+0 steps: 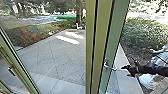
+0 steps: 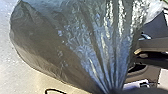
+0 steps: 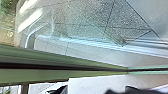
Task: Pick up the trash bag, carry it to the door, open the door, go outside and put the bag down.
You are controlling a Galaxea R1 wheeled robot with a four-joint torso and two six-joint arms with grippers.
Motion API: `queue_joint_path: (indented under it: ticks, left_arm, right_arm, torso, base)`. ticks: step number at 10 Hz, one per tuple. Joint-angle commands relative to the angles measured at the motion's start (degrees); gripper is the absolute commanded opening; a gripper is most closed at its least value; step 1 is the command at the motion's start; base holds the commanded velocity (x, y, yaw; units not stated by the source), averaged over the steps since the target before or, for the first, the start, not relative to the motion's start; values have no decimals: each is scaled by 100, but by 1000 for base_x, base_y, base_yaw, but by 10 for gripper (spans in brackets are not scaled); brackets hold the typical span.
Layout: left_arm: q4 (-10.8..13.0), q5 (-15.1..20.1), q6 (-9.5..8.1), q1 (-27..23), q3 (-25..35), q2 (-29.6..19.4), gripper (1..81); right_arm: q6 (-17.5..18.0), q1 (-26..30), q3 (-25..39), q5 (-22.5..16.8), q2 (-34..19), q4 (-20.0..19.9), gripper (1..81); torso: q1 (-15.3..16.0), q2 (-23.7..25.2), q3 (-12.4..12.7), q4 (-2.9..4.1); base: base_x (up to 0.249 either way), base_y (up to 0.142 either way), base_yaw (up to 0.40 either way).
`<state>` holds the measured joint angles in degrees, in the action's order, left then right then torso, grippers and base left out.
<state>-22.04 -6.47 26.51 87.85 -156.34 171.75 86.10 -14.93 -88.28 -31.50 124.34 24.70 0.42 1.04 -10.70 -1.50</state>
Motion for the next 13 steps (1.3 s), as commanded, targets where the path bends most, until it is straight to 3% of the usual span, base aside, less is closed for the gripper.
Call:
queue_joint_path:
  ticks: [1,4,5,6,8,10,13]
  left_arm:
    - [24,366,3,-79,7,-18,10]
    - [33,366,3,-79,7,9,10]
    - [24,366,3,-79,7,17,10]
    - [24,366,3,-79,7,35,10]
    - [7,366,3,-79,-10,35,10]
    - [-20,375,3,-79,-10,44,10]
    - [-37,366,-15,-79,-10,79,10]
  right_arm:
    - [-656,1065,40,-638,-100,9,811]
    - [-2308,1680,-179,-1974,41,-9,811]
    - [-2686,1813,-346,-2317,85,26,811]
    - [-3123,1953,-495,-2404,85,79,811]
    - [-3486,2138,-540,-2519,85,334,811]
    - [-3513,2366,-391,-2633,32,1026,811]
    - [-3521,2560,-320,-2721,5,1564,811]
  torso:
    - [0,2,0,0]
    - [2,0,0,0]
    - [2,-2,0,0]
    - [2,-2,0,0]
    - [0,-2,0,0]
    - [-2,-2,0,0]
    - [-5,-2,-2,0]
  base:
    - [0,0,0]
    - [0,0,0]
    - [0,0,0]
    - [0,0,0]
    - [0,0,0]
    - [0,0,0]
    - [0,0,0]
